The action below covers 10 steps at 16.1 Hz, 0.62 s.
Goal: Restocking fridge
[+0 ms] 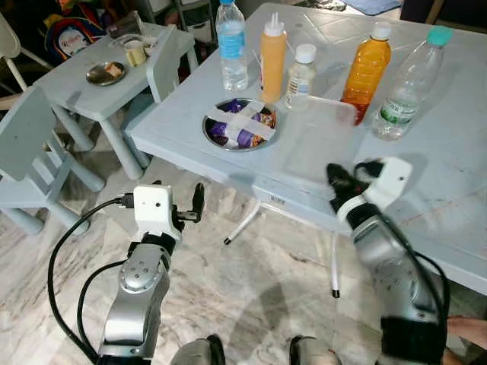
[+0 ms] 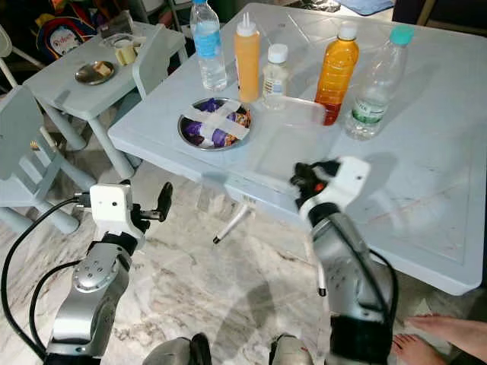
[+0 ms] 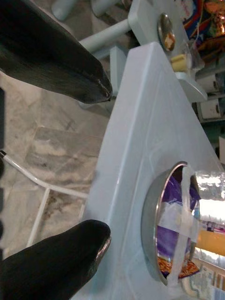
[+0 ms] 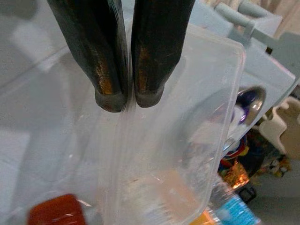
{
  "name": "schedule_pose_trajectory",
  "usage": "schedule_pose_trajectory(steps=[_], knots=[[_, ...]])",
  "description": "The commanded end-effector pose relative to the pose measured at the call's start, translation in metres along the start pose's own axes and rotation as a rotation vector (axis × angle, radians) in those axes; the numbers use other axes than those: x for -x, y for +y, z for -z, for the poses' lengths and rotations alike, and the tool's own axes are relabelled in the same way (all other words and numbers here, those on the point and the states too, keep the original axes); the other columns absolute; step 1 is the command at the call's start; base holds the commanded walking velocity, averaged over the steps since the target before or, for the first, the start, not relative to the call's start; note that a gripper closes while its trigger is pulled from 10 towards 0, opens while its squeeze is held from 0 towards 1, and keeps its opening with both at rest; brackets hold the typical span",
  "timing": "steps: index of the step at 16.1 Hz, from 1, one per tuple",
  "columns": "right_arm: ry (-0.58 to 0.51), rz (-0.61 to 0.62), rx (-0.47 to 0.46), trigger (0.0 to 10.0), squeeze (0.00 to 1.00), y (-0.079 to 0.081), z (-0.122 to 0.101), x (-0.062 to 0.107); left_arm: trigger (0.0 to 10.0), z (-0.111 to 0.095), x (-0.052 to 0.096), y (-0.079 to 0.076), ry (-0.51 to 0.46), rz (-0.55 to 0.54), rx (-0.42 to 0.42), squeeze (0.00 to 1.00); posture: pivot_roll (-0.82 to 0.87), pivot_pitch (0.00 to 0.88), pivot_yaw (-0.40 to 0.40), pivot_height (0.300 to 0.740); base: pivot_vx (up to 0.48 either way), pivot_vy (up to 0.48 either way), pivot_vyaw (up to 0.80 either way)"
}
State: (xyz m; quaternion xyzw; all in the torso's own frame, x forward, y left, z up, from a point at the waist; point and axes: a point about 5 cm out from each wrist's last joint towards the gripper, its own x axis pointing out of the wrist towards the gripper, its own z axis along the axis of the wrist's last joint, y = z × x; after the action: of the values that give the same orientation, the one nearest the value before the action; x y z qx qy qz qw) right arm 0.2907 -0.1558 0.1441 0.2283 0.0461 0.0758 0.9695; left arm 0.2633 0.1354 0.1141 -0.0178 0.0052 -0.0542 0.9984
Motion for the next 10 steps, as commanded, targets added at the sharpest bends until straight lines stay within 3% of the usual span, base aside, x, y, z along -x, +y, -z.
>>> schedule_pose_trajectory(steps=[1,2,4,6,10], knots=[[-0.023,-0.033,0.077,10.0,0.0,0.008,-0.001,0.005,10.0,-0.001,0.004,0.01,0.0,-0.043,-0.025,0.0,-0.09,0.117,0.094,0.74,0.0,0.0,0.0],[-0.056,-0.035,0.142,10.0,0.0,0.008,-0.005,0.009,10.0,-0.003,0.004,0.013,-0.006,-0.053,-0.035,0.0,-0.09,0.115,0.09,0.74,0.0,0.0,0.0],[-0.086,-0.033,0.185,10.0,0.0,0.008,-0.007,0.014,10.0,-0.003,0.005,0.023,-0.002,-0.09,-0.037,0.0,-0.09,0.115,0.084,0.74,-0.257,0.0,0.0],[-0.092,-0.078,0.229,10.0,0.0,0.016,-0.007,0.012,10.0,-0.002,0.004,0.022,0.003,-0.078,-0.046,0.0,-0.09,0.116,0.082,0.74,-0.262,0.0,0.0],[-0.093,-0.112,0.23,10.0,0.0,0.022,-0.002,0.011,10.0,-0.013,-0.003,0.025,-0.032,-0.079,-0.068,0.0,-0.07,0.097,0.093,0.74,-0.278,0.0,0.0]])
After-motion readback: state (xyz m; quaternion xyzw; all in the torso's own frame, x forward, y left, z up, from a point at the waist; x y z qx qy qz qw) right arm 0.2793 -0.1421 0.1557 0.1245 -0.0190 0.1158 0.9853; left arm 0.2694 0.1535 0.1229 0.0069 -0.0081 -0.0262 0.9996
